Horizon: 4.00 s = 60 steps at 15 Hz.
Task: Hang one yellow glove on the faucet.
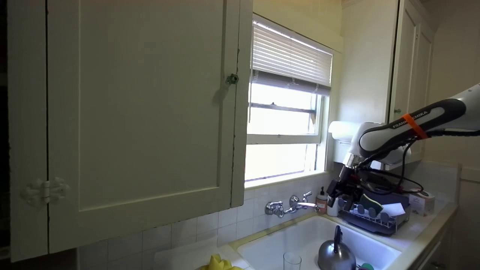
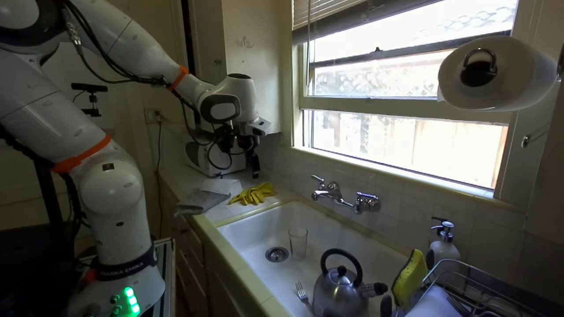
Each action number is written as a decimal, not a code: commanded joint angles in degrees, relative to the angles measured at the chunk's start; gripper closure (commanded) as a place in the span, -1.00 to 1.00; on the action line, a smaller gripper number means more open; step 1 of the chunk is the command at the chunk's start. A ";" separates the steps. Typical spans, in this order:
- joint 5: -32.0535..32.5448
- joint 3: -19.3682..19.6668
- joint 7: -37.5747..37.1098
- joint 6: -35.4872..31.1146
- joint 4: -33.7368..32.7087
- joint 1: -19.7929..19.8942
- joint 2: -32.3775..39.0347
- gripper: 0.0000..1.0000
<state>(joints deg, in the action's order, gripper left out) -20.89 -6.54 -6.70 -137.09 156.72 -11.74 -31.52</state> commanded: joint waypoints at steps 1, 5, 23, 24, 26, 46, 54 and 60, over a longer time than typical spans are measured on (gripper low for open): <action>-4.32 -4.83 -10.69 -5.65 -3.52 -1.61 8.62 -1.00; -1.21 -14.77 -25.46 -18.54 -8.12 -1.92 20.31 -1.00; 32.29 -9.26 -78.03 -30.07 -28.07 -6.73 45.57 -1.00; 34.82 -6.53 -81.81 -29.18 -30.77 -9.73 47.91 -1.00; 39.91 -3.79 -88.82 -25.68 -36.47 -14.43 52.77 -1.00; 9.01 -10.18 -72.46 -4.04 -69.80 -15.76 76.81 -1.00; 8.98 -8.25 -71.89 -9.69 -71.09 -16.54 78.90 -1.00; 10.20 -5.96 -72.82 -10.95 -78.49 -18.26 85.33 -0.85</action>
<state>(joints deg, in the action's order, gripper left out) -10.26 -14.12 -79.70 -147.83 83.55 -28.05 49.32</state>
